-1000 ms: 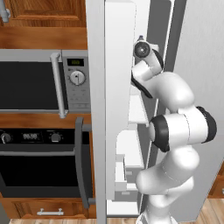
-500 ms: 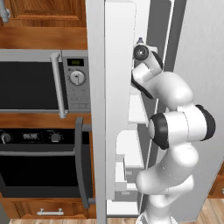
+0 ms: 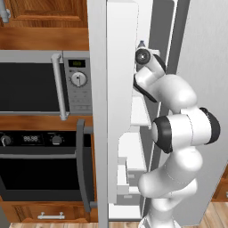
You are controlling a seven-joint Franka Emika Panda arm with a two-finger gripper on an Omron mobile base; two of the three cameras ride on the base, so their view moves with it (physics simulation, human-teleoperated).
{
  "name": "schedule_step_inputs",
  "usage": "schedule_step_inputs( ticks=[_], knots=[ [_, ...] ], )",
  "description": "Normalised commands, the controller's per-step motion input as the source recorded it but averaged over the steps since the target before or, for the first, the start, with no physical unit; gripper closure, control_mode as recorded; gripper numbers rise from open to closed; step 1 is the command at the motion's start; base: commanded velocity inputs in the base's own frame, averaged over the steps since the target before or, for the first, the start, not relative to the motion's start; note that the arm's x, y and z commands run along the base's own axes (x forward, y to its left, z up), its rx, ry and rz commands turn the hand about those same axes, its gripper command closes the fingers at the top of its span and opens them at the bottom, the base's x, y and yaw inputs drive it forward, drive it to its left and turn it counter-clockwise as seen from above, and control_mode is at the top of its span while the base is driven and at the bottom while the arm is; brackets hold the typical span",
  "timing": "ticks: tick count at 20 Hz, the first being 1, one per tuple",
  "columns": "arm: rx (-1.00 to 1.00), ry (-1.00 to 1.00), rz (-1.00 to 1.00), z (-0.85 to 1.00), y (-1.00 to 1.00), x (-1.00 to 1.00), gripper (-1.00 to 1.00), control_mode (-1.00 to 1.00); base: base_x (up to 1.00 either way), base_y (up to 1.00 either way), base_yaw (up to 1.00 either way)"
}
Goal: Take the bottled waters from the counter and place them in the freezer to freeze. Close the freezer door after placing the bottles.
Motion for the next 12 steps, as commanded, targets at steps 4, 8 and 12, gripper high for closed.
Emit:
schedule_step_inputs(
  ticks=[4, 8, 12],
  knots=[
    [-0.02, 0.00, 0.00, -0.15, 0.00, 0.00, 1.00, -1.00, 0.00, 0.00, 0.00],
    [0.00, 0.01, 0.00, -0.02, 0.00, 0.00, 1.00, -1.00, 0.00, 0.00, 0.00],
    [0.00, 0.01, 0.00, -0.04, 0.00, 0.00, -1.00, -1.00, 0.00, 0.00, 0.00]
  ],
)
